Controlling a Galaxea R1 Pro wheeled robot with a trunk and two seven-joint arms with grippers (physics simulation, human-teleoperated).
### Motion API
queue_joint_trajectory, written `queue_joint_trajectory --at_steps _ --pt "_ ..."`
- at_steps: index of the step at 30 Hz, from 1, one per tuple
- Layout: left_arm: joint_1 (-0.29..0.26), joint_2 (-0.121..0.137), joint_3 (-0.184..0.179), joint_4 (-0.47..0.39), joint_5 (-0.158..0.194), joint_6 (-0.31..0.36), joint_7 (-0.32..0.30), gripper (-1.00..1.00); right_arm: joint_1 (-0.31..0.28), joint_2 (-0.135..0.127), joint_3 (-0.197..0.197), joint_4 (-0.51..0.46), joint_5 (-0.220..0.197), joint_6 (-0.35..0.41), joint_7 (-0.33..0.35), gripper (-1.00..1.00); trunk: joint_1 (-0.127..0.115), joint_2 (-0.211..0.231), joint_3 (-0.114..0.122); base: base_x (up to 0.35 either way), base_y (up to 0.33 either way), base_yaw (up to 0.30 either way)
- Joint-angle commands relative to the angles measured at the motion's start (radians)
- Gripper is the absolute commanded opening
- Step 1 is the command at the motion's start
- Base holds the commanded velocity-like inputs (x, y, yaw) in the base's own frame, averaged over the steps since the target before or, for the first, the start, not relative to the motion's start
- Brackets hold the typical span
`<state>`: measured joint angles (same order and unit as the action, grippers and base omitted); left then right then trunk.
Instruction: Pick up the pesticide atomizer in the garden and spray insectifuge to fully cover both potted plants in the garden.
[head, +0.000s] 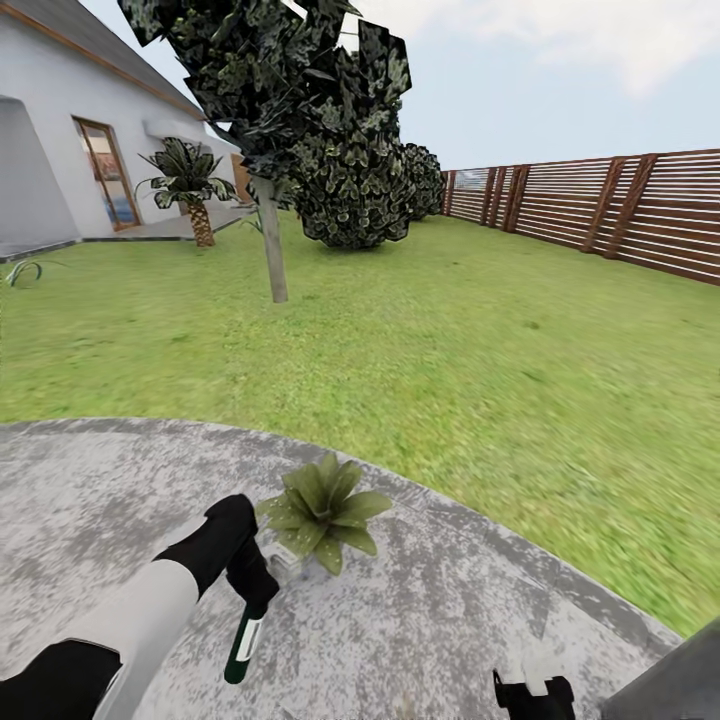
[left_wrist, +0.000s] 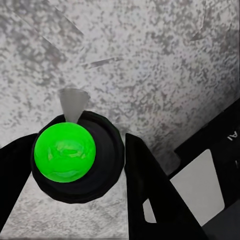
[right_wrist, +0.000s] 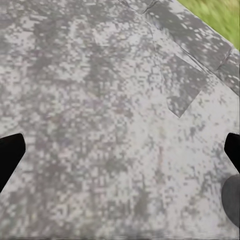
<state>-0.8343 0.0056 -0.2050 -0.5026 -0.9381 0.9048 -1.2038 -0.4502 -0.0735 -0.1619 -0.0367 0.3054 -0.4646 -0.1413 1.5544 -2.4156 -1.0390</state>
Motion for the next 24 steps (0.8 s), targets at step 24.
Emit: queue_joint_trajectory --at_steps 24 --pt "0.161 0.008 0.020 0.014 0.392 -0.351 0.347 -1.00 -0.001 0.001 -0.007 0.001 0.011 -0.003 -0.001 1.00 0.000 0.000 0.012 -0.312 -0.069 -0.148"
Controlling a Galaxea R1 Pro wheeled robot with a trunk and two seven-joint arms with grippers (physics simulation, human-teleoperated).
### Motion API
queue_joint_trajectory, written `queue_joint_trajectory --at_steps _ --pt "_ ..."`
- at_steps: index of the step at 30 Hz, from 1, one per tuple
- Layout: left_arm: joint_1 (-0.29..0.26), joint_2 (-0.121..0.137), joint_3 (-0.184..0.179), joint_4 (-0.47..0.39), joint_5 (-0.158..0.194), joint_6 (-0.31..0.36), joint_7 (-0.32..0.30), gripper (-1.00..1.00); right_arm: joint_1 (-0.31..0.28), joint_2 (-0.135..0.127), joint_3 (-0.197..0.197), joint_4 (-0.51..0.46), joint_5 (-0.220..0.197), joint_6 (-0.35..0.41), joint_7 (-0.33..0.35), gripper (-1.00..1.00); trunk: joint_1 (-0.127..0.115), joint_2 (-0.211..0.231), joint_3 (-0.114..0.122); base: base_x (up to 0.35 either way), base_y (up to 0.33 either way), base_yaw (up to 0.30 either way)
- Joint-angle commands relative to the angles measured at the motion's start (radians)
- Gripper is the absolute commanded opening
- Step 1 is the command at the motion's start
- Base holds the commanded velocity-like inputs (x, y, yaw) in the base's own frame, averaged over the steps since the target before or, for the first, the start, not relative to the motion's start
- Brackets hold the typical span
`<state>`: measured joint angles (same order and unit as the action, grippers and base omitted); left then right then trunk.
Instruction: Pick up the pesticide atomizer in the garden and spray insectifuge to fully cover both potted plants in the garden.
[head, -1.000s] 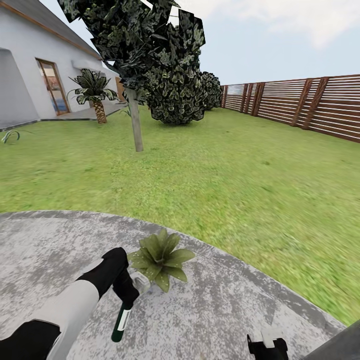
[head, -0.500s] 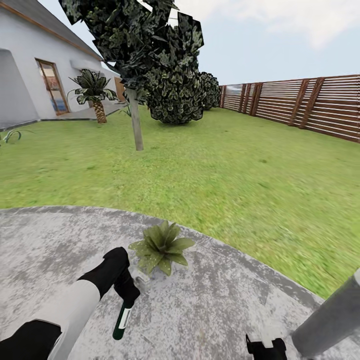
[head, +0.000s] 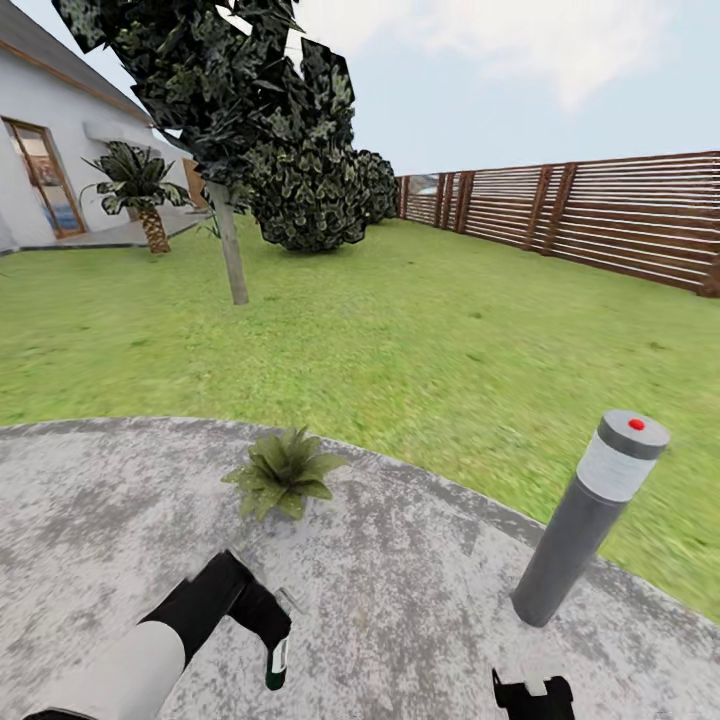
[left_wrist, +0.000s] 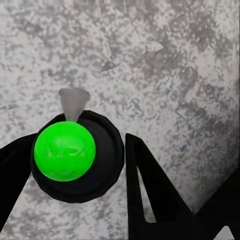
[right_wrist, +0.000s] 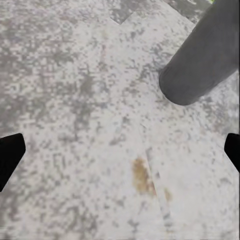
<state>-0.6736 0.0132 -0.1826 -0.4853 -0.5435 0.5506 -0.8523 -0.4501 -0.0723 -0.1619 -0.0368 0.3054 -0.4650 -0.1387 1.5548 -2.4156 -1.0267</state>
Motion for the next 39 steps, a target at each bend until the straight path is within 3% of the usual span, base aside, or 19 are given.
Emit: queue_joint_trajectory --at_steps 1,4,8,13,15,17,22,25,32,39 --pt "0.021 0.000 -0.002 -0.003 0.009 -0.019 0.031 -1.00 -0.001 0.000 -0.007 0.002 0.011 -0.003 -0.004 1.00 -0.001 0.000 0.000 -0.314 -0.120 -0.228" --pt "0.066 -0.003 0.000 -0.004 0.031 -0.050 0.096 -1.00 -0.001 0.000 -0.007 0.002 0.011 -0.003 -0.003 1.00 -0.001 0.000 0.003 -0.315 -0.120 -0.227" --pt "0.112 0.003 0.008 -0.003 0.124 -0.133 0.140 -1.00 -0.001 0.000 -0.006 0.002 0.012 -0.003 -0.002 1.00 -0.001 0.000 0.007 -0.301 -0.141 -0.227" --pt "0.149 0.002 0.025 -0.003 0.171 -0.147 0.279 -1.00 -0.001 0.001 -0.005 0.002 0.012 -0.003 -0.002 1.00 -0.001 0.000 0.011 -0.279 -0.168 -0.227" --pt "0.160 0.002 0.036 -0.003 0.201 -0.165 0.293 -1.00 -0.001 0.000 -0.005 0.002 0.012 -0.003 -0.002 1.00 -0.001 0.000 0.013 -0.278 -0.170 -0.227" --pt "0.186 0.005 0.054 -0.003 0.231 -0.239 0.302 -1.00 -0.001 0.000 -0.005 0.002 0.012 -0.003 -0.002 1.00 -0.001 0.000 0.015 -0.278 -0.170 -0.227" --pt "0.238 0.007 0.131 -0.003 0.244 -0.312 0.380 -1.00 -0.001 0.001 -0.005 0.003 0.013 -0.003 -0.002 1.00 -0.001 0.000 0.018 -0.278 -0.170 -0.139" --pt "0.244 0.007 0.145 -0.002 0.244 -0.318 0.402 -1.00 -0.001 0.001 -0.005 0.003 0.015 -0.004 -0.002 1.00 -0.001 0.000 0.018 -0.264 -0.182 -0.013" --pt "0.244 0.005 0.146 -0.001 0.244 -0.319 0.403 -1.00 0.000 0.002 -0.005 0.003 0.015 -0.004 -0.004 1.00 -0.001 0.000 0.018 -0.060 -0.257 -0.022" --pt "0.244 0.005 0.147 -0.001 0.246 -0.317 0.403 -1.00 0.000 0.002 -0.005 0.003 0.015 -0.003 -0.004 1.00 -0.001 0.000 0.018 0.104 -0.276 -0.245"
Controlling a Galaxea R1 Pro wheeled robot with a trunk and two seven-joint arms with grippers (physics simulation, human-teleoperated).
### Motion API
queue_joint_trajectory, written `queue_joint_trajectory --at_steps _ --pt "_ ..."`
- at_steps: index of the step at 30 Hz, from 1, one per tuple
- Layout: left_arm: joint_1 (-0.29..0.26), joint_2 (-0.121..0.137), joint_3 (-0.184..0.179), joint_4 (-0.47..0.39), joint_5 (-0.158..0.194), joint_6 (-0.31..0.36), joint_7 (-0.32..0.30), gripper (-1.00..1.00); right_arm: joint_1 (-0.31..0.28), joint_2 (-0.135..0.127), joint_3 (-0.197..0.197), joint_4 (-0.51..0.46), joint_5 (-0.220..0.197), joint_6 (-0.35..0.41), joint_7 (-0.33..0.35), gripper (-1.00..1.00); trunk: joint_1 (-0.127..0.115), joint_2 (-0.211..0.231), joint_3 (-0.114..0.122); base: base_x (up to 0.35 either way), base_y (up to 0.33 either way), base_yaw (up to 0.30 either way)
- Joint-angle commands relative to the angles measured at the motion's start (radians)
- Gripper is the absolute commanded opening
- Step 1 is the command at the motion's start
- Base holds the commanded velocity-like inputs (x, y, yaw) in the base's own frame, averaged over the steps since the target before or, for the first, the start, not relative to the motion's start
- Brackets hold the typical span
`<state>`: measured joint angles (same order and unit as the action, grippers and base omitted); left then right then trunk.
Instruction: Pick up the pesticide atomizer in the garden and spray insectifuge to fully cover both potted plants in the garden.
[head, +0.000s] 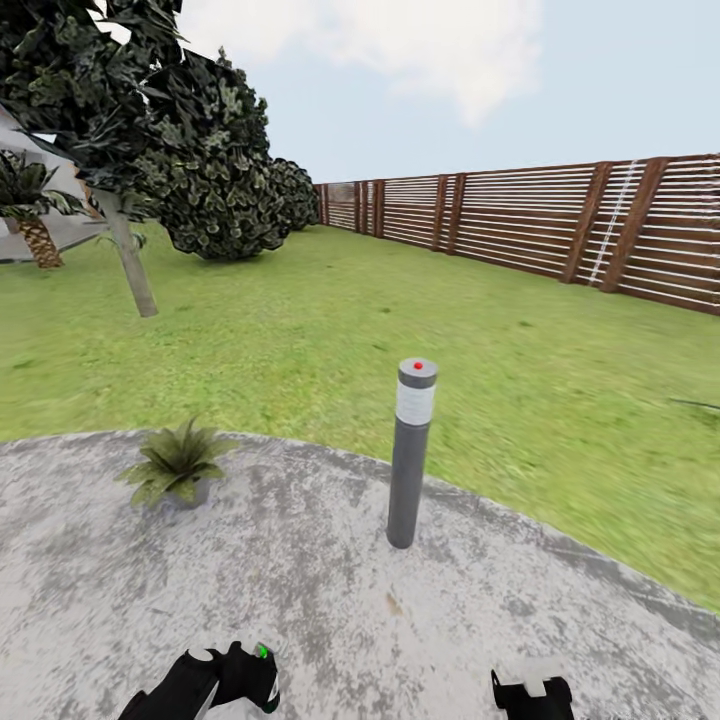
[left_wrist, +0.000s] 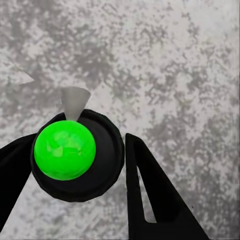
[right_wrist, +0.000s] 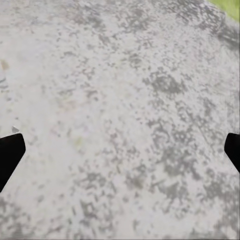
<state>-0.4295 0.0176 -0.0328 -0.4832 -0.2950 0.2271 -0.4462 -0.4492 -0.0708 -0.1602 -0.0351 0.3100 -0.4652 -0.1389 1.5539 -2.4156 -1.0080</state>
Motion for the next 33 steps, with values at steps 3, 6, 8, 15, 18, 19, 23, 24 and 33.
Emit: queue_joint_trajectory --at_steps 3,6,8,15,18,19,23,24,33 --pt "0.000 0.001 -0.003 -0.003 -0.003 0.006 -0.003 -1.00 -0.001 0.000 -0.007 0.001 0.011 -0.003 -0.004 1.00 0.000 0.000 -0.001 0.164 -0.276 -0.267" --pt "0.000 0.001 -0.003 -0.003 -0.003 0.006 -0.003 -1.00 -0.001 0.000 -0.007 0.001 0.011 -0.003 -0.004 1.00 0.000 0.000 -0.001 0.167 -0.276 -0.267" --pt "0.000 0.001 -0.003 -0.003 -0.003 0.006 -0.003 -1.00 -0.001 0.000 -0.007 0.001 0.011 -0.003 -0.004 1.00 0.000 0.000 -0.001 0.169 -0.276 -0.260" --pt "0.001 0.002 0.011 0.006 -0.003 0.006 -0.003 -1.00 -0.001 0.001 -0.007 0.001 0.011 -0.003 -0.004 1.00 0.000 0.000 -0.001 0.170 -0.276 -0.218" --pt "0.001 0.002 0.013 0.006 -0.003 0.006 -0.003 -1.00 -0.001 0.001 -0.007 0.001 0.011 -0.003 -0.004 1.00 0.000 0.000 -0.001 0.170 -0.276 -0.168" --pt "0.000 0.002 0.013 0.006 -0.003 0.006 -0.003 -1.00 -0.001 0.001 -0.007 0.001 0.011 -0.003 -0.004 1.00 0.000 0.000 -0.001 0.170 -0.276 -0.107" --pt "0.001 0.002 0.013 0.006 -0.003 0.006 -0.003 -1.00 -0.001 0.002 -0.007 0.001 0.011 -0.003 -0.004 1.00 0.000 0.000 -0.001 0.170 -0.276 -0.030" --pt "0.001 0.003 0.013 0.006 -0.003 0.006 -0.003 -1.00 -0.001 0.002 -0.007 0.001 0.011 -0.003 -0.004 1.00 0.000 0.000 -0.001 0.170 -0.276 -0.001" --pt "0.001 0.005 0.014 0.006 -0.003 0.006 -0.003 -1.00 -0.001 0.002 -0.007 0.001 0.011 -0.003 -0.004 1.00 0.000 0.000 -0.001 0.163 -0.277 0.000"
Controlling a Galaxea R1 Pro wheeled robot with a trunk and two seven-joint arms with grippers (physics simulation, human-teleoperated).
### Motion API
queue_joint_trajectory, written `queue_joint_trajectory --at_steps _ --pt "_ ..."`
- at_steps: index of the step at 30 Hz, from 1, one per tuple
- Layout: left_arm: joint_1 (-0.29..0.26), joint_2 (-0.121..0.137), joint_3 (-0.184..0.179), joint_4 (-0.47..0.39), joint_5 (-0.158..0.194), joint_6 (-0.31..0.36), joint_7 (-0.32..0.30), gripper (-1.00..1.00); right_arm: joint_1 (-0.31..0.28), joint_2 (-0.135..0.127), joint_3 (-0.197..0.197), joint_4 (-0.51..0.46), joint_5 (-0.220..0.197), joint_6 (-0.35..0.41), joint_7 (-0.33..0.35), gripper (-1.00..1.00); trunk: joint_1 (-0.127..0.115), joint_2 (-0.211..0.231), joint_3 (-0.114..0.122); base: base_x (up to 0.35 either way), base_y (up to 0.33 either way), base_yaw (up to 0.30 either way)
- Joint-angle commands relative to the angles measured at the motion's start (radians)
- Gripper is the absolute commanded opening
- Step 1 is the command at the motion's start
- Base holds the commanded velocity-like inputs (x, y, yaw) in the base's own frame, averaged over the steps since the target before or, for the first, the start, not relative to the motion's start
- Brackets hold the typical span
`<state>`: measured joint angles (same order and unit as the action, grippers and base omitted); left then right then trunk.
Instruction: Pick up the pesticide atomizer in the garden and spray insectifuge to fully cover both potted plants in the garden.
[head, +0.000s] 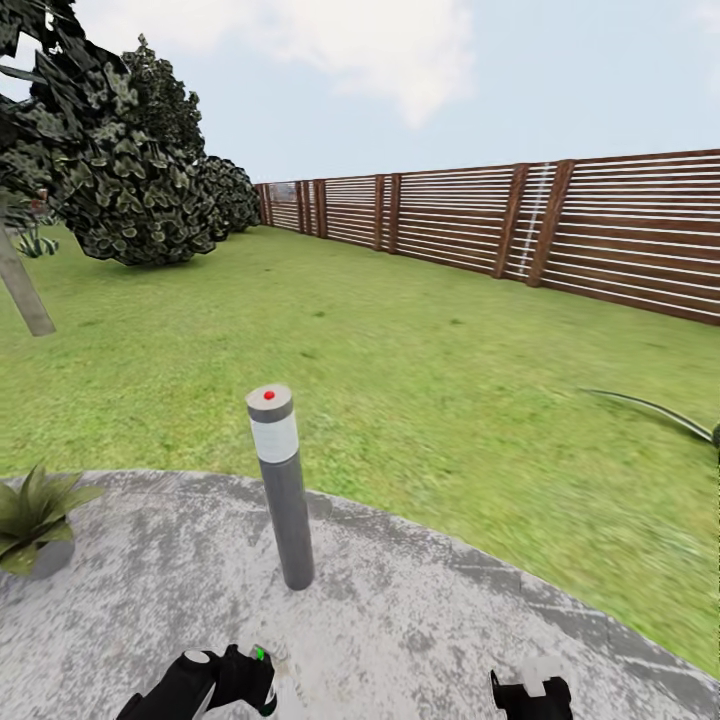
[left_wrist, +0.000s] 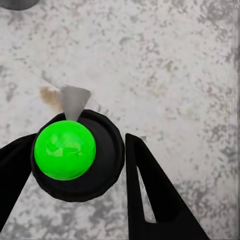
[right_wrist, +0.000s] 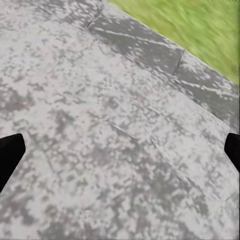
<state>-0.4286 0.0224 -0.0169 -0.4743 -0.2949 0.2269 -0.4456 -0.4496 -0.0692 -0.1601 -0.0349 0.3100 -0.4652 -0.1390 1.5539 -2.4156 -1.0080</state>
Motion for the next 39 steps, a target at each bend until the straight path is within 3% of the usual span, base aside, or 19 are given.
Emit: queue_joint_trajectory --at_steps 1,10,14,17,19,22,33,39 --pt "0.000 0.001 -0.002 -0.003 -0.003 0.006 -0.004 -1.00 0.000 0.000 -0.007 0.001 0.011 -0.003 -0.004 1.00 0.000 0.000 -0.001 0.140 -0.289 0.000" --pt "0.004 -0.008 -0.015 0.011 -0.010 0.007 -0.014 -1.00 0.000 -0.003 -0.007 0.001 0.012 -0.003 -0.004 1.00 0.000 0.000 -0.001 0.091 -0.305 0.000" --pt "0.005 -0.012 -0.123 0.040 -0.038 0.007 -0.040 -1.00 0.000 -0.003 -0.008 0.001 0.012 -0.003 -0.005 1.00 0.000 0.000 -0.001 0.015 -0.321 0.000" --pt "-0.004 -0.004 -0.185 0.030 -0.057 0.011 -0.191 -1.00 0.000 -0.003 -0.008 0.001 0.011 -0.003 -0.005 1.00 0.000 0.000 -0.001 0.078 -0.322 0.000" --pt "-0.010 0.007 -0.199 0.020 -0.074 0.013 -0.249 -1.00 0.000 -0.003 -0.009 0.001 0.011 -0.003 -0.005 1.00 0.000 0.000 -0.001 0.097 -0.322 0.000" --pt "-0.013 0.013 -0.201 -0.003 -0.080 0.009 -0.261 -1.00 0.000 -0.003 -0.008 0.001 0.011 -0.003 -0.005 1.00 0.000 0.000 -0.001 0.162 -0.299 0.000" --pt "-0.013 0.004 -0.193 -0.012 -0.072 0.008 -0.201 -1.00 0.000 -0.003 -0.009 0.001 0.011 -0.003 -0.005 1.00 0.000 0.000 -0.001 0.245 -0.242 0.000" --pt "-0.009 0.009 -0.173 -0.011 -0.070 0.000 -0.200 -1.00 0.000 -0.004 -0.008 0.001 0.011 -0.003 -0.007 1.00 0.000 0.000 -0.001 0.257 -0.232 0.000"
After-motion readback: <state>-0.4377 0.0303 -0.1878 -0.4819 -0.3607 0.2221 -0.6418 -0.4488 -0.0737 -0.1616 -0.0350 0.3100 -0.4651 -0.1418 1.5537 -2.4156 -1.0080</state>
